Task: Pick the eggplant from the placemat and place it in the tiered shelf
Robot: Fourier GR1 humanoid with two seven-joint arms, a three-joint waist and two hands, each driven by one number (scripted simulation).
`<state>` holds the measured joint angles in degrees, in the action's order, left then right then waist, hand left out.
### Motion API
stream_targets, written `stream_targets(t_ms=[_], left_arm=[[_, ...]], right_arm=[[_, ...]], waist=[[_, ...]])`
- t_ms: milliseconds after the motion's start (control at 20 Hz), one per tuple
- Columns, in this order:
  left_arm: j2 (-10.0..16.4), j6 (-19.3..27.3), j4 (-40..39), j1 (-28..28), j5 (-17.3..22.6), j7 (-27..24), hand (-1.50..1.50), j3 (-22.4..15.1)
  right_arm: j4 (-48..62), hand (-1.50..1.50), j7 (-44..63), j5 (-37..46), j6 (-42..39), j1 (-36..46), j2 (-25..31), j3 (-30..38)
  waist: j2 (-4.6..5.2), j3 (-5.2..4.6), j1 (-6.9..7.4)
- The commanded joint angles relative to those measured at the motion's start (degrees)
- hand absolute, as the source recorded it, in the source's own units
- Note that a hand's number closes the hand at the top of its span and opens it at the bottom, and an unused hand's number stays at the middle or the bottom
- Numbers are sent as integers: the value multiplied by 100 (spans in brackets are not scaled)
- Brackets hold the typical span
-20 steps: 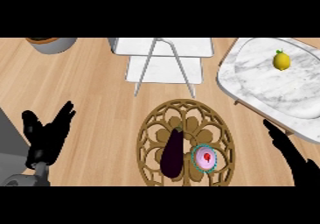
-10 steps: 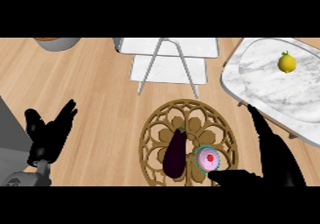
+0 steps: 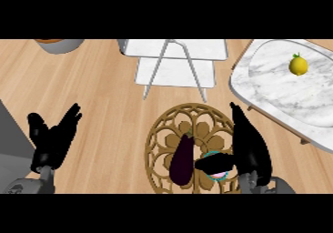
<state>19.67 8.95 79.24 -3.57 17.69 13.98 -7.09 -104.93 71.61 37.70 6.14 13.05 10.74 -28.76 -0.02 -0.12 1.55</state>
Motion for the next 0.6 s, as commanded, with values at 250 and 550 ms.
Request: stream_targets(t_ms=[250,550], left_arm=[[5,46,-124,-47,31,309,0,63],[-88,-37,-285,-72,27,118,0,86]], right_arm=[[1046,-150,1361,756,-745,409,-1053,143],[1285,-150,1361,1043,-722,352,-1066,-75]], waist=[[-13,-18,-135],[-19,-18,-174]])
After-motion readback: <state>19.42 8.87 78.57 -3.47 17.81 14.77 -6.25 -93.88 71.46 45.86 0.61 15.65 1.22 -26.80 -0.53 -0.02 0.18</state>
